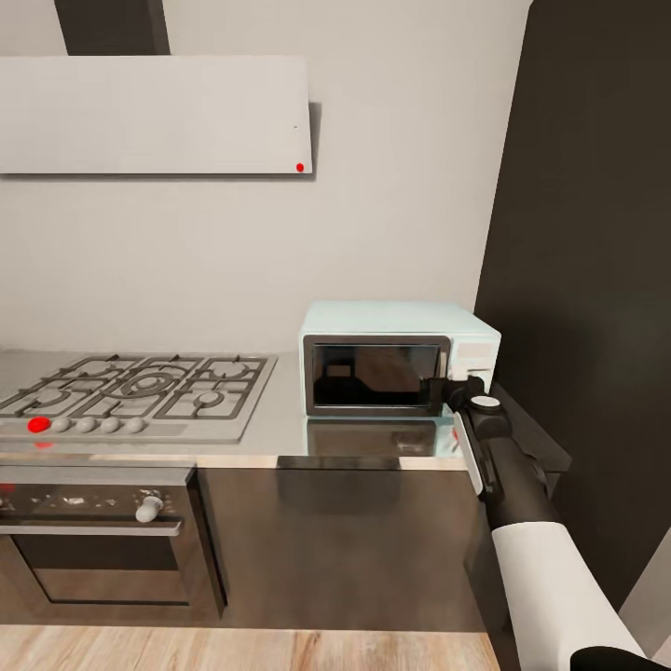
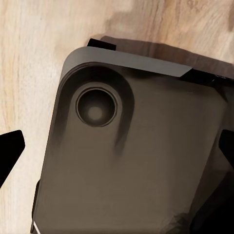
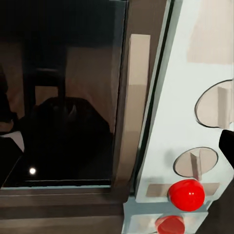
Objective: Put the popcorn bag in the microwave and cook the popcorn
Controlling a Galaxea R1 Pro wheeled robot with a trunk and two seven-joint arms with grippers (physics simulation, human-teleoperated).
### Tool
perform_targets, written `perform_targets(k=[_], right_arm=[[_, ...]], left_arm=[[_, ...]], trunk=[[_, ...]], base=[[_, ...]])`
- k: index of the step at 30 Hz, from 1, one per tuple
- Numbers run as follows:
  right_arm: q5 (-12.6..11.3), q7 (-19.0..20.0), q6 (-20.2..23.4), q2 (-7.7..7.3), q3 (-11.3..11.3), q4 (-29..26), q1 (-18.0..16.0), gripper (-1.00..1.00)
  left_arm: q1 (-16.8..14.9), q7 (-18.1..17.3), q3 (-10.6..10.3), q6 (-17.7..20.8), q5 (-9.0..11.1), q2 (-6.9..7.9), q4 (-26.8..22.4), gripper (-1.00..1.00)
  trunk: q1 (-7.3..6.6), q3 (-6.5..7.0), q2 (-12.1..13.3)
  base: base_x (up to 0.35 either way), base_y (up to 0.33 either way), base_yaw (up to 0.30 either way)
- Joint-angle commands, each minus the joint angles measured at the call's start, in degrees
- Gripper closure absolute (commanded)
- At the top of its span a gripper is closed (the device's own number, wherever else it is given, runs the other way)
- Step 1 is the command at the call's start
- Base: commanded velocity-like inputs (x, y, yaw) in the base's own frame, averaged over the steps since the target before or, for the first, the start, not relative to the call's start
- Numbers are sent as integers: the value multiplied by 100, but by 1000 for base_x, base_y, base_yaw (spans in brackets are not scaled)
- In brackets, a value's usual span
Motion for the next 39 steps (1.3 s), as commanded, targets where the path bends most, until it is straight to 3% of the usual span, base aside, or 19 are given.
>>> perform_targets(k=[1, 9, 38, 39], right_arm=[[52, 14, 23, 3, -8, -8, -4, -100], [35, -7, -154, -2, -43, 7, -4, -100], [8, -185, -75, -65, -52, 142, -4, -100], [-133, -80, -8, -94, -65, 6, 35, -100]], left_arm=[[1, 2, 5, -10, 25, -1, -5, -100], [1, 2, 5, -10, 25, 5, -8, -100], [1, 2, 5, -10, 34, 8, -8, -100], [1, 2, 6, -10, 25, 4, -4, -100]], trunk=[[0, -5, -3], [0, -5, -3], [0, -5, -3], [-2, -7, 0]], base=[[0, 0, 0], [12, 0, 0], [77, 0, 0], [0, 0, 0]])
